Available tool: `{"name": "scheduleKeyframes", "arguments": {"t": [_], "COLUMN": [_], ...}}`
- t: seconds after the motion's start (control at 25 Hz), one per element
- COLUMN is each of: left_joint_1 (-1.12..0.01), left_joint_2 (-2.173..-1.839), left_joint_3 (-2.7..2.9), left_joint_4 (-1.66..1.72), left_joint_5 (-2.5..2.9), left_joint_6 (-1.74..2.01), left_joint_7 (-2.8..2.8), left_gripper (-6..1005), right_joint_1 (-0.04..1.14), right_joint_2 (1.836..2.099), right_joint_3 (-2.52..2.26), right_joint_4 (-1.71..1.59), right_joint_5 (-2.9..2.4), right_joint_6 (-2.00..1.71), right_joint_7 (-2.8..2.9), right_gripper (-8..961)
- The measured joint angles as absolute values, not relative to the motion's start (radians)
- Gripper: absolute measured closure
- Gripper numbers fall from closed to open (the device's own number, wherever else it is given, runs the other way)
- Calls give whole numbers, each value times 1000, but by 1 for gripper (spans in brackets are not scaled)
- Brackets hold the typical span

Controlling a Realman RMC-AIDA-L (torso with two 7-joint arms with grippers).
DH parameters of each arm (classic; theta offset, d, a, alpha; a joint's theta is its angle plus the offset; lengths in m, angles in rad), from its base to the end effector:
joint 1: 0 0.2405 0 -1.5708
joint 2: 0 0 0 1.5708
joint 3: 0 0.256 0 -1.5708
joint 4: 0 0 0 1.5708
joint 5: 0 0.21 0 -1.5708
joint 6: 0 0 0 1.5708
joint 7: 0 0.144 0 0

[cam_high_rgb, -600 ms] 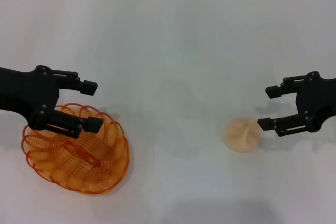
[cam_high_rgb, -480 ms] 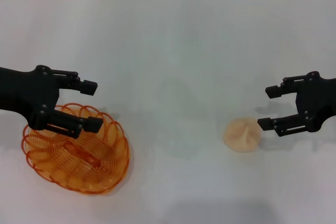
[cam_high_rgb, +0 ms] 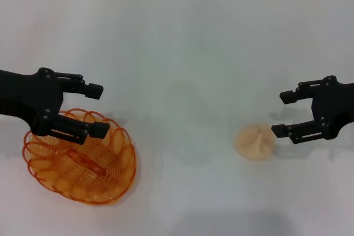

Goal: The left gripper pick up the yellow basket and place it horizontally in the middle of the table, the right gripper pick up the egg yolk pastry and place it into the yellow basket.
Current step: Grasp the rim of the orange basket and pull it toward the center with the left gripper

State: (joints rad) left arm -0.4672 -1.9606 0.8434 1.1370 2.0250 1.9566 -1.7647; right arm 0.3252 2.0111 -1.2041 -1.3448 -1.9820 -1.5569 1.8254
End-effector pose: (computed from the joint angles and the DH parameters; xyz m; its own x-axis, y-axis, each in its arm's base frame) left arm -0.2301 0.3031 0.0871 0.9065 0.3462 0.2415 0.3542 -0.9351 0.0109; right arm 0.2136 0.3128 0.0386 0.9507 -0.2625 -0.1652 -0.2928 -0.9353 -0.1988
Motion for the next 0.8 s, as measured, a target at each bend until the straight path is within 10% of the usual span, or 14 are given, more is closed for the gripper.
{"name": "scheduleKeyframes", "arguments": {"t": [0.8], "left_joint_1": [-472], "left_joint_2": [-1929], "left_joint_3": [784], "left_joint_4": [1157], "left_joint_5": [2050], "left_joint_6": [1957], "left_joint_7": [-1808], "left_gripper": [113], "right_joint_1": [326], "right_joint_2": [2011], "right_joint_3": [-1229], "right_joint_4": [-1340], "right_joint_5": [-1974], "right_joint_6": [-1538], "right_joint_7": [1823], "right_gripper": [185]}}
